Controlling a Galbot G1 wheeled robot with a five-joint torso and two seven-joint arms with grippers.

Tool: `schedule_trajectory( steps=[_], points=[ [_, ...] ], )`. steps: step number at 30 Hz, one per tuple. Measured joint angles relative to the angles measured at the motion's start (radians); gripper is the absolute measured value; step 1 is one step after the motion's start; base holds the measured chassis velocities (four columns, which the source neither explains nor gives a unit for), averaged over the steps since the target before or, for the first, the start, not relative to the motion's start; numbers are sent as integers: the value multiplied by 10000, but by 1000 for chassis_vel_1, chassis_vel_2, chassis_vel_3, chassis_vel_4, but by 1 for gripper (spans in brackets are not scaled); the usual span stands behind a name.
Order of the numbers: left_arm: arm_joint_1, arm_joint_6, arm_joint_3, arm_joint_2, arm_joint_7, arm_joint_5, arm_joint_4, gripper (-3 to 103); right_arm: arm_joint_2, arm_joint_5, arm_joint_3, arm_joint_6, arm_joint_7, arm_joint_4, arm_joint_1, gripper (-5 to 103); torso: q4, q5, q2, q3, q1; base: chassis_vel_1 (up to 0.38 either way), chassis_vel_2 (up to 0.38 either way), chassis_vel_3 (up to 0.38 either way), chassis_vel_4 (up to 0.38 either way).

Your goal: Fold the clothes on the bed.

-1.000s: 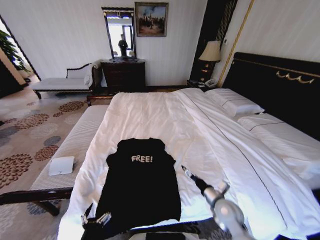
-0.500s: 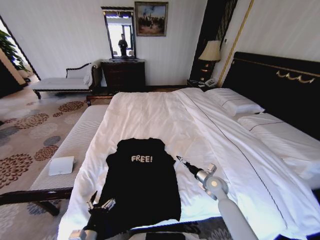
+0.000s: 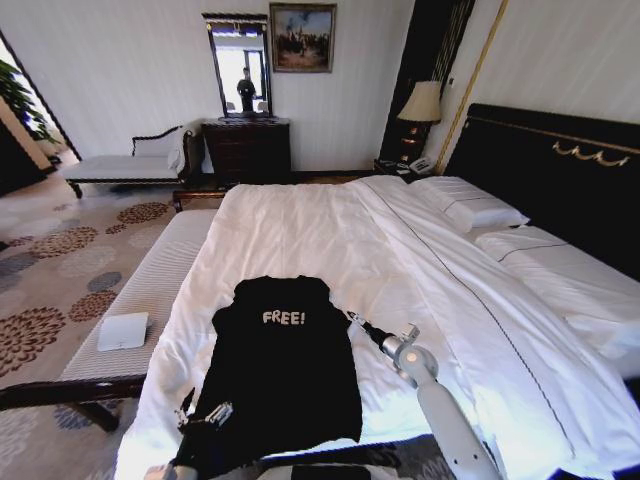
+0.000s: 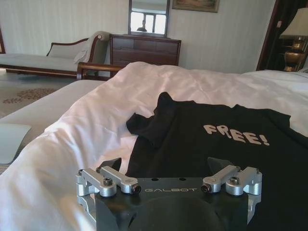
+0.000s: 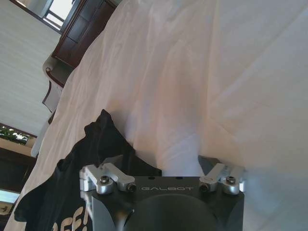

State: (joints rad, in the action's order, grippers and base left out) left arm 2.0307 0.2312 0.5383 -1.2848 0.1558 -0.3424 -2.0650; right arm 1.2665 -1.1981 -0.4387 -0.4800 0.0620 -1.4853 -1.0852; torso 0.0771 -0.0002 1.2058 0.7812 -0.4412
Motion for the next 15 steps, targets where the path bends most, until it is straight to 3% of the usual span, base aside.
schedule_trajectory(
  steps=[2,5,9,11,14,15],
  points=[
    [0,-7,-3,-23,4,-3,0,100,74,64,32,38,-2,43,14,78,0,1,0,0,0,0,0,0,0],
    [-7,-10,-5,-24,6,-24,0,100,125,189,114,115,-21,74,12,72,0,1,0,0,0,0,0,0,0],
    [-13,-23,17,-3,8,-90,-41,100,238,369,204,166,-69,110,-15,50,0,0,0,0,0,0,0,0,0],
    [-17,-25,27,-3,9,-102,-40,100,258,397,214,168,-76,126,-17,50,0,1,0,0,0,0,0,0,0],
    [-19,-26,56,-6,17,-225,-40,100,279,445,227,190,-87,142,-20,34,0,1,0,0,0,0,0,0,0],
    [-19,-26,56,-6,17,-225,-40,100,279,445,227,190,-87,142,-20,34,0,1,0,0,0,0,0,0,0]
  ],
)
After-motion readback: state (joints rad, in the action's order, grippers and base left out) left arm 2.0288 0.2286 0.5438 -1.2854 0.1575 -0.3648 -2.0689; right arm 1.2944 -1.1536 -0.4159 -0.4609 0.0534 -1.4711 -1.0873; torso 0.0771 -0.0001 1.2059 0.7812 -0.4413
